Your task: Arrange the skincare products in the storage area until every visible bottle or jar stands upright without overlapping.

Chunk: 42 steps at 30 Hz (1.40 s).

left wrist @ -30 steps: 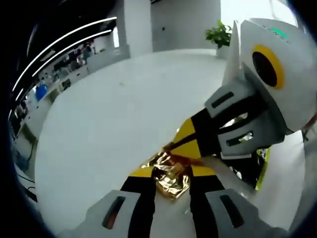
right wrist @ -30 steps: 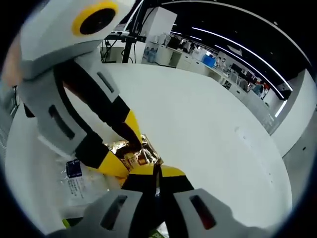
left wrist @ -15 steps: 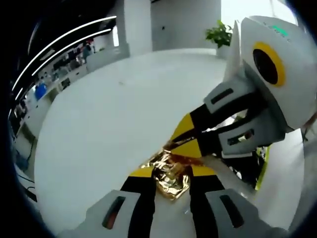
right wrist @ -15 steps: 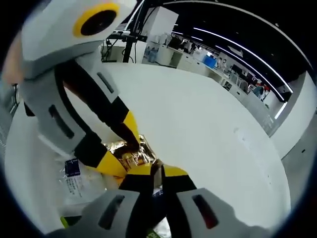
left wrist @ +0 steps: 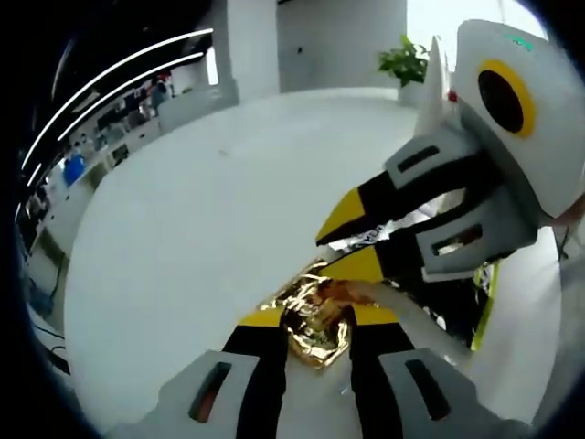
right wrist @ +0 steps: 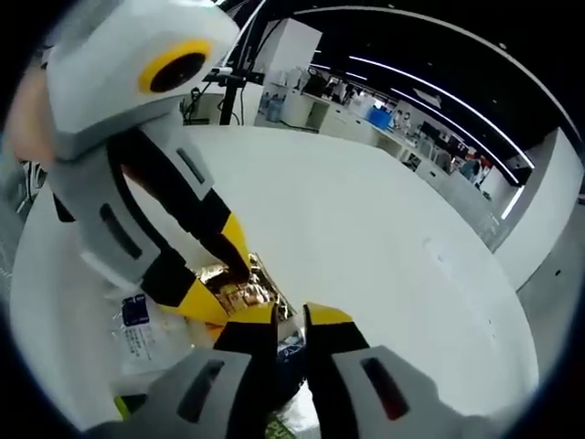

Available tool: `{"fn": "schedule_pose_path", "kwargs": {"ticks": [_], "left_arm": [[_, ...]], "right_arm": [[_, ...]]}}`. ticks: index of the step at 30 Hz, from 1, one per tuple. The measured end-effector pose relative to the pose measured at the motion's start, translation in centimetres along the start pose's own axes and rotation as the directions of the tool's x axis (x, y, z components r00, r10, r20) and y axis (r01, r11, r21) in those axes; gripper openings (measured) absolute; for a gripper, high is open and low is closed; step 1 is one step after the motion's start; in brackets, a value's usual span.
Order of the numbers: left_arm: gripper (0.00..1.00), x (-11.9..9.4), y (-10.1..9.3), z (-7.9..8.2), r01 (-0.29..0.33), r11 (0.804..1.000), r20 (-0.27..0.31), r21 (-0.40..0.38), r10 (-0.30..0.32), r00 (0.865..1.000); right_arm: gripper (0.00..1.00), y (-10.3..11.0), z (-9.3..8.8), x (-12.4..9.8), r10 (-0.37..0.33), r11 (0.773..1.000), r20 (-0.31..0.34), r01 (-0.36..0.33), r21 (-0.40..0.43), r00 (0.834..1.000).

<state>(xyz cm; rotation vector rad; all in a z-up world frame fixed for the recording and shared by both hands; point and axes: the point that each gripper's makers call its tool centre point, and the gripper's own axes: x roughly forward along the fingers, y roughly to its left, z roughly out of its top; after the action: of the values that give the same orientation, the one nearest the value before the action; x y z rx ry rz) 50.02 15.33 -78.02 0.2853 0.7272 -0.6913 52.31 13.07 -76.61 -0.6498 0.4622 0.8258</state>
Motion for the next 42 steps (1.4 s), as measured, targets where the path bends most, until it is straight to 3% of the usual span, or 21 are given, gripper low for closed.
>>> {"fn": "schedule_pose_path", "kwargs": {"ticks": [15, 23, 33, 42], "left_arm": [[0.26, -0.3, 0.2, -0.2, -0.016, 1.000, -0.024, -0.001, 0.016, 1.000], [0.30, -1.6, 0.6, 0.2, -0.023, 0.999, -0.017, -0.027, 0.023, 1.000], [0.43, -3.9, 1.5, 0.4, -0.048, 0.993, 0.008, -0.105, 0.050, 0.999], [0.55, -5.4, 0.8, -1.3, -0.049, 0.988, -0.002, -0.148, 0.049, 0.999]], "right_arm": [[0.19, -0.2, -0.4, -1.3, -0.003, 1.000, -0.007, 0.003, 0.023, 1.000], [0.25, 0.0, 0.2, -2.7, -0.004, 0.997, 0.033, 0.002, 0.078, 0.999], [0.39, 1.5, -0.2, -5.2, 0.017, 0.992, 0.054, -0.023, 0.122, 0.998], [0.52, 2.7, -0.5, -7.6, 0.015, 0.983, 0.066, -0.027, 0.182, 0.998]]}}
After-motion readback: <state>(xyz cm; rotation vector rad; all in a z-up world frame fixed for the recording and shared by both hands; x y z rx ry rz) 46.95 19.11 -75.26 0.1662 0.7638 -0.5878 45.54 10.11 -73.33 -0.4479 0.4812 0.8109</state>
